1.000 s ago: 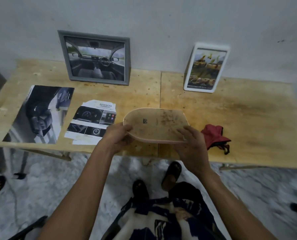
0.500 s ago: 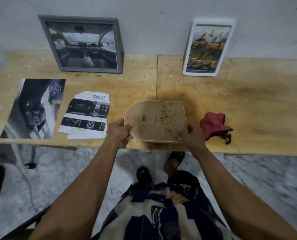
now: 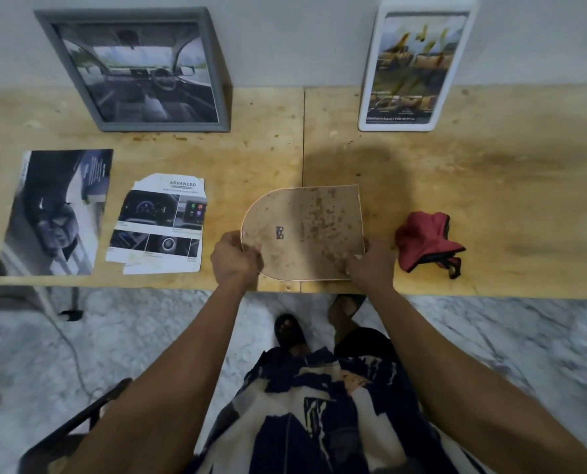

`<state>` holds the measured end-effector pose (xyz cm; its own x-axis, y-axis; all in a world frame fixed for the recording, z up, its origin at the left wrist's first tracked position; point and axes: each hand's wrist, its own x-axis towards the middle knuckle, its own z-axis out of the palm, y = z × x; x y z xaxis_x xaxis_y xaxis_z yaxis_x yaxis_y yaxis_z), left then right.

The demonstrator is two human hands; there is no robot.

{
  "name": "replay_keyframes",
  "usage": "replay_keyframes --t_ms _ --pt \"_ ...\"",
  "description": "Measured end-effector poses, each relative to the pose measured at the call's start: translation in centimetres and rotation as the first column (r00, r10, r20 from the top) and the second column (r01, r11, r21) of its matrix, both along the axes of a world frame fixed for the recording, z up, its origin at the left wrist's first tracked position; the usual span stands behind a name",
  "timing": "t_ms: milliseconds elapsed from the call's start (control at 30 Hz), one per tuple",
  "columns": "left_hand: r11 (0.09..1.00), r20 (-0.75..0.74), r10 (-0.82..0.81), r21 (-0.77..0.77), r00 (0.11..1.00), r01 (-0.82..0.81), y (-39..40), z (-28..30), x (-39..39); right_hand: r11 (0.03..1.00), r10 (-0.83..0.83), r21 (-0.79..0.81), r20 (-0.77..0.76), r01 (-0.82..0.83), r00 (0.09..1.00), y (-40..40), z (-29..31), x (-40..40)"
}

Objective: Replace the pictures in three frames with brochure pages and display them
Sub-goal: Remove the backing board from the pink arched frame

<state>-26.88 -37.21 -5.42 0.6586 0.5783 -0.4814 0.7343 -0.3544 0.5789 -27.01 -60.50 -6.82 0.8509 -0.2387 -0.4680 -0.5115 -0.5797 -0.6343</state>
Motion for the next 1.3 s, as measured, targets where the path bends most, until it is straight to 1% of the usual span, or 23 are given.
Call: replay_keyframes --t_ms 167,267,367,467,533,667,733,833,1000,1133,1200,1267,1300 --pt "0.985 -0.008 -0.126 0.118 0.992 0.126 -0.2 0.0 0.0 0.996 0.017 -0.085 -0.031 -0.019 0.999 0.5 -0.4 0.2" --pt "0.961 -0.026 -0.186 0.202 0.982 0.187 -0.5 0.2 0.1 0.996 0.018 -0.087 -0.022 -0.019 1.0 0.8 -0.2 0.2" --pt "0.959 -0.064 -0.183 0.209 0.981 0.192 -0.6 0.2 0.4 0.997 0.035 -0.062 -0.003 -0.036 0.999 1.4 0.1 0.0" --pt "0.942 -0.139 -0.216 0.229 0.967 0.243 -0.9 -0.1 0.9 0.997 0.011 -0.07 -0.025 -0.012 1.0 1.6 0.2 0.0" --pt "0.942 -0.183 -0.19 0.244 0.965 0.231 -1.4 0.2 1.4 0.997 0.009 -0.073 -0.028 -0.011 1.0 1.7 0.1 0.1" --pt "0.958 -0.251 -0.068 0.253 0.966 0.133 -2.6 1.0 2.6 0.998 -0.002 -0.063 -0.04 0.0 0.999 1.5 0.1 0.2" --pt "0.945 -0.277 -0.064 0.293 0.959 0.148 -2.9 0.9 2.7 0.998 -0.009 -0.067 -0.044 0.006 0.999 1.4 0.2 0.1" --pt "0.932 -0.274 -0.078 0.321 0.959 0.167 -3.1 0.3 2.4 0.997 -0.001 -0.076 -0.039 -0.002 0.999 1.4 0.3 0.2" --pt "0.946 -0.28 -0.045 0.296 0.959 0.131 -3.1 0.4 3.0 0.996 0.013 -0.088 -0.04 -0.017 0.999 1.6 0.4 0.2" --pt "0.973 -0.298 0.023 0.226 0.954 0.047 -2.1 0.7 4.2 0.994 0.03 -0.104 -0.046 -0.035 0.998 1.6 0.5 0.3" --pt "0.977 -0.337 0.005 0.202 0.941 0.067 -1.3 0.8 4.8 0.993 0.04 -0.109 -0.047 -0.045 0.998 1.6 0.5 0.2" --pt "0.99 -0.357 -0.023 0.12 0.934 0.07 -0.5 0.3 5.2 0.993 0.05 -0.107 -0.041 -0.055 0.998 1.6 0.6 0.2" --pt "0.996 -0.352 -0.016 0.074 0.936 0.045 0.1 -0.2 5.3 0.993 0.054 -0.104 -0.04 -0.058 0.998 1.6 0.6 0.2"
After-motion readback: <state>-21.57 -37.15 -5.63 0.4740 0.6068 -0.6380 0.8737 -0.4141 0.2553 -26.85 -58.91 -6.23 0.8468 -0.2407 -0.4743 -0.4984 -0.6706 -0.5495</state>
